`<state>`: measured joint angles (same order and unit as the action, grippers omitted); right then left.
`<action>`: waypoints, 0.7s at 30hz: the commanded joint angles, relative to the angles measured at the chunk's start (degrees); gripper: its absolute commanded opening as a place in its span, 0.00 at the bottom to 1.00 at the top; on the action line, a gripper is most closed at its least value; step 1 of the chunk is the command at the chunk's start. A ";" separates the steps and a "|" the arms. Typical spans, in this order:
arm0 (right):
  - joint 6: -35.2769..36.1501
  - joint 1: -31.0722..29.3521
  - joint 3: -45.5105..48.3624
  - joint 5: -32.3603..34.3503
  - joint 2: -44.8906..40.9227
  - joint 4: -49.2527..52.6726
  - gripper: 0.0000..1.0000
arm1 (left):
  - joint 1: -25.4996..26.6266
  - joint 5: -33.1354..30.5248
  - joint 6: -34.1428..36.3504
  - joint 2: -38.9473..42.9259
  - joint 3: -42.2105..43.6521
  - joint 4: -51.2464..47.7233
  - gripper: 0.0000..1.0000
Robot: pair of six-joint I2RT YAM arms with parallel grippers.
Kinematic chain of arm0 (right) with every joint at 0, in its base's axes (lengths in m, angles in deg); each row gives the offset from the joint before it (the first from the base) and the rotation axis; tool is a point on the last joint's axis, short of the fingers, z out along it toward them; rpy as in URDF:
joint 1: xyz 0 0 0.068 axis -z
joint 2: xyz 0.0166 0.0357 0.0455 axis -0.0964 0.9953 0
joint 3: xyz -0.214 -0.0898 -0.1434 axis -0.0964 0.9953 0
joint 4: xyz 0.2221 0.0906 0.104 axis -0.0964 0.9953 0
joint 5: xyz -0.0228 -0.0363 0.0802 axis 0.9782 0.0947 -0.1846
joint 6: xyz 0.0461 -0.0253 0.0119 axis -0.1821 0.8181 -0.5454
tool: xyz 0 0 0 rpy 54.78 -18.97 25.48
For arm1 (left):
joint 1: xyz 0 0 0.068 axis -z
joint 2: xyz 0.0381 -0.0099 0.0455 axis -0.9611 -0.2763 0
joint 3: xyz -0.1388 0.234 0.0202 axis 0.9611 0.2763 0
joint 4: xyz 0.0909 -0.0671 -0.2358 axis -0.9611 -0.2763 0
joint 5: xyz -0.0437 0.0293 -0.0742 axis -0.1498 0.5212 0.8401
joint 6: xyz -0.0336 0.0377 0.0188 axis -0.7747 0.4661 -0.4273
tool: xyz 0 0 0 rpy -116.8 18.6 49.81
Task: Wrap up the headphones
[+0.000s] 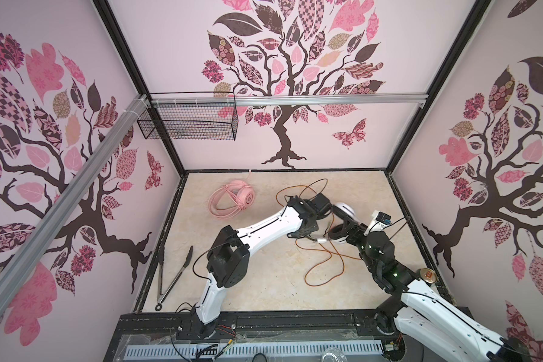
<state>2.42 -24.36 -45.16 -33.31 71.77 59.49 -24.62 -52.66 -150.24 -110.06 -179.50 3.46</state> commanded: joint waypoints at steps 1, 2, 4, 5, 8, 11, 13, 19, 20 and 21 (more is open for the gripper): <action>8.80 0.10 -2.15 -8.69 -5.22 1.62 0.79 | -7.00 2.37 7.73 10.40 8.80 3.70 0.00; 9.79 0.14 -3.49 -9.65 -6.07 4.73 0.79 | -9.58 4.31 9.57 13.59 11.83 5.37 0.00; 12.04 0.16 -5.97 -10.67 -6.78 10.50 0.78 | -14.27 8.77 12.96 19.02 16.70 8.16 0.00; 12.74 0.18 -7.06 -10.71 -6.81 13.23 0.78 | -16.97 12.28 15.06 21.40 18.63 9.36 0.00; 14.04 0.27 -9.10 -12.19 -5.73 18.24 0.78 | -23.63 22.21 19.86 25.41 20.19 7.46 0.00; 14.42 0.64 -10.38 -16.45 -1.96 20.57 0.78 | -26.66 26.49 23.12 27.15 18.46 0.65 0.00; 15.06 1.76 -10.97 -23.06 1.67 20.66 0.78 | -27.76 30.37 23.63 28.49 18.49 -1.84 0.00; 13.12 7.82 -8.77 -39.21 9.25 16.66 0.78 | -28.40 41.21 27.20 31.05 20.91 -7.39 0.00; 12.80 7.87 -8.10 -40.52 9.29 15.73 0.78 | -28.25 41.62 27.83 31.43 21.48 -8.22 0.00; 12.33 7.85 -7.52 -41.86 9.28 14.76 0.78 | -28.25 41.93 28.10 31.84 22.19 -8.74 0.00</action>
<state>15.97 -17.72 -53.75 -65.57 80.38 76.63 -52.68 -19.51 -125.98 -81.32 -159.15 -2.44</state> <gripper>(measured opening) 0.781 0.070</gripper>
